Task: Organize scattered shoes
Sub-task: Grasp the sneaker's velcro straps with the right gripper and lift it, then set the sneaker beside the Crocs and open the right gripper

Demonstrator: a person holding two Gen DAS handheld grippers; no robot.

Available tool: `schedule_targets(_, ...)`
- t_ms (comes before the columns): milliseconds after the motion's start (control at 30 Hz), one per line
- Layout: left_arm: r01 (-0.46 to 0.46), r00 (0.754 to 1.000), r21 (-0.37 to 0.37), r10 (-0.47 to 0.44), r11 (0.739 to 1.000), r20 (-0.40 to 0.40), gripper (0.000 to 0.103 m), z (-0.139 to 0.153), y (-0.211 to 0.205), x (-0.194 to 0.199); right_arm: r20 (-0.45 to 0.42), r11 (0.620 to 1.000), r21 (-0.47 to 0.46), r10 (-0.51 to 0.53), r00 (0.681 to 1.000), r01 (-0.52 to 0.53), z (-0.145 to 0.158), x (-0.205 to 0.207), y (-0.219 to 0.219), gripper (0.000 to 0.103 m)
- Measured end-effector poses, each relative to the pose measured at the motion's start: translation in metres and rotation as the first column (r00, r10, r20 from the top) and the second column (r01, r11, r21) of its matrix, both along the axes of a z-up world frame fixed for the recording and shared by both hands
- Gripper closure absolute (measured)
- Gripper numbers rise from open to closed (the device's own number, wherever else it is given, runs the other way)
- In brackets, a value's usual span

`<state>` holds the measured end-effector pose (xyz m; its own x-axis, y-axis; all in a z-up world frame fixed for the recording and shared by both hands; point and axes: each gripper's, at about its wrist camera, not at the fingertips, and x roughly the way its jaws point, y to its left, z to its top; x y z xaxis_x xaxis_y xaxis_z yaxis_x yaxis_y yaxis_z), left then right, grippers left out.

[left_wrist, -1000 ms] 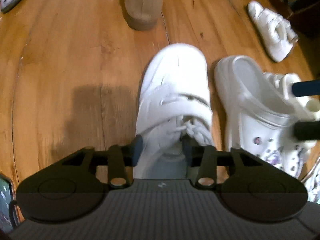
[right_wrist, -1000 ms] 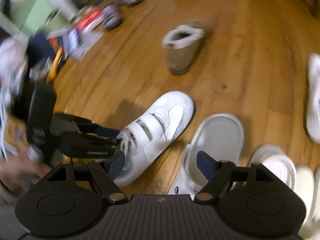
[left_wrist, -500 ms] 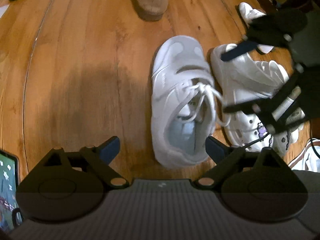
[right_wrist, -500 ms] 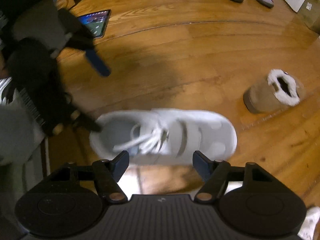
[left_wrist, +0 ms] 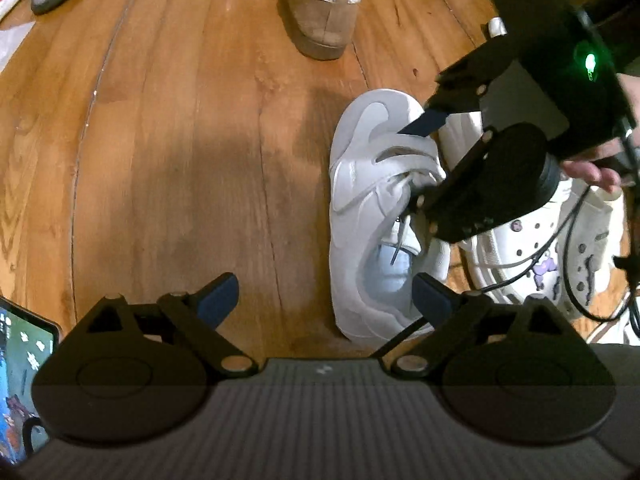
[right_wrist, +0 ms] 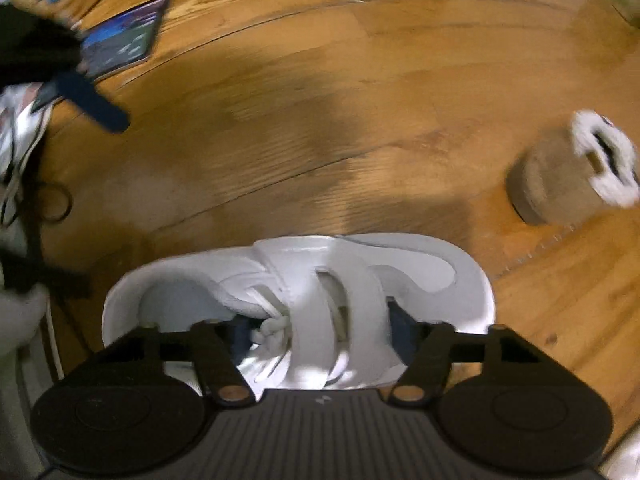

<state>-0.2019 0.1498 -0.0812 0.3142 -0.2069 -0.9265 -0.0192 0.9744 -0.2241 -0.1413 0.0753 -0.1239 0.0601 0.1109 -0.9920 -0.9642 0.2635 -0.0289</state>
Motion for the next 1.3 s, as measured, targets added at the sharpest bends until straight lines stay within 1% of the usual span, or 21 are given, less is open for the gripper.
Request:
schedule_targets(133, -0.002, 1.0, -0.008, 0.002, 1.0, 0.022, 0.009, 0.006, 0.001, 0.002, -0.086, 0.948, 0.038, -0.312, 0.946, 0.316, 0.007, 0.028, -0.007, 0.051)
schedule_targets(300, 0.003, 0.998, -0.021, -0.002, 1.0, 0.057, 0.008, 0.013, 0.004, 0.008, -0.263, 0.775, 0.004, -0.609, 0.748, 0.632, 0.009, 0.064, -0.024, 0.051)
schedule_targets(367, -0.002, 0.998, -0.027, 0.003, 1.0, 0.062, 0.008, 0.014, 0.006, 0.012, -0.354, 0.634, -0.062, -0.736, 0.577, 0.771, 0.004, 0.077, -0.037, 0.051)
schedule_targets(400, -0.004, 0.998, -0.029, 0.006, 1.0, 0.065, 0.008, 0.015, 0.007, 0.015, -0.38, 0.587, -0.084, -0.766, 0.519, 0.805, -0.002, 0.081, -0.041, 0.05)
schedule_targets(467, -0.014, 0.997, -0.045, 0.018, 0.999, 0.076, 0.008, 0.016, 0.011, 0.021, -0.486, 0.372, -0.208, -0.842, 0.235, 0.905, -0.015, 0.09, -0.065, 0.05)
schedule_targets(500, -0.016, 0.997, -0.052, 0.02, 0.999, 0.076, 0.008, 0.016, 0.011, 0.023, -0.51, 0.309, -0.245, -0.847, 0.148, 0.919, -0.018, 0.09, -0.074, 0.05)
schedule_targets(533, -0.02, 0.997, -0.058, 0.024, 0.998, 0.076, 0.008, 0.015, 0.013, 0.025, -0.536, 0.204, -0.31, -0.844, 0.007, 0.929, -0.025, 0.087, -0.088, 0.049)
schedule_targets(567, -0.022, 0.997, -0.063, 0.027, 0.998, 0.074, 0.008, 0.013, 0.014, 0.027, -0.545, 0.137, -0.353, -0.834, -0.085, 0.925, -0.028, 0.084, -0.099, 0.043)
schedule_targets(600, -0.024, 0.997, -0.066, 0.029, 0.998, 0.069, 0.008, 0.011, 0.014, 0.028, -0.547, 0.119, -0.364, -0.83, -0.109, 0.924, -0.03, 0.083, -0.103, 0.04)
schedule_targets(633, -0.03, 0.998, -0.073, 0.034, 0.997, 0.058, 0.008, 0.008, 0.016, 0.03, -0.554, 0.126, -0.36, -0.826, -0.103, 0.924, -0.029, 0.081, -0.105, 0.039)
schedule_targets(667, -0.041, 0.998, -0.085, 0.044, 0.996, 0.039, 0.008, 0.002, 0.019, 0.031, -0.559, 0.174, -0.302, -0.829, -0.025, 0.937, -0.018, 0.077, -0.105, 0.037)
schedule_targets(700, -0.05, 0.998, -0.097, 0.052, 0.994, 0.022, 0.008, -0.003, 0.022, 0.031, -0.556, 0.23, -0.234, -0.828, 0.063, 0.945, -0.007, 0.072, -0.104, 0.026)
schedule_targets(733, -0.064, 0.998, -0.12, 0.065, 0.991, 0.0, 0.008, -0.009, 0.027, 0.031, -0.514, 0.355, -0.115, -0.82, 0.25, 0.928, 0.014, 0.062, -0.098, 0.02)
schedule_targets(767, -0.088, 0.996, -0.156, 0.084, 0.984, -0.031, 0.008, -0.016, 0.033, 0.031, -0.476, 0.456, -0.02, -0.787, 0.392, 0.89, 0.028, 0.053, -0.093, 0.02)
schedule_targets(833, -0.13, 0.99, -0.218, 0.114, 0.967, -0.085, 0.008, -0.028, 0.043, 0.03, -0.387, 0.612, 0.109, -0.7, 0.6, 0.784, 0.044, 0.037, -0.086, 0.02)
schedule_targets(867, -0.138, 0.988, -0.232, 0.119, 0.963, -0.096, 0.008, -0.03, 0.045, 0.029, -0.253, 0.727, 0.206, -0.607, 0.754, 0.655, 0.054, 0.019, -0.079, 0.019)
schedule_targets(900, -0.146, 0.987, -0.246, 0.123, 0.958, -0.106, 0.008, -0.033, 0.047, 0.028, -0.178, 0.787, 0.237, -0.541, 0.822, 0.57, 0.056, 0.009, -0.076, 0.017)
schedule_targets(933, -0.155, 0.985, -0.26, 0.128, 0.953, -0.117, 0.008, -0.035, 0.048, 0.027, -0.115, 0.833, 0.253, -0.479, 0.87, 0.492, 0.057, 0.0, -0.073, 0.016)
schedule_targets(1033, -0.157, 0.983, -0.271, 0.124, 0.95, -0.134, 0.008, -0.04, 0.048, 0.027, -0.081, 0.889, 0.244, -0.379, 0.922, 0.387, 0.045, -0.011, -0.062, 0.016)
schedule_targets(1167, -0.135, 0.984, -0.243, 0.102, 0.961, -0.144, 0.008, -0.046, 0.04, 0.028, -0.012, 0.934, 0.215, -0.291, 0.957, 0.287, 0.024, -0.011, -0.039, 0.016)
schedule_targets(1300, -0.13, 0.985, -0.204, 0.102, 0.97, -0.141, 0.008, -0.048, 0.042, 0.029, 0.016, 0.949, 0.15, -0.283, 0.959, 0.277, -0.004, -0.009, -0.008, 0.015)
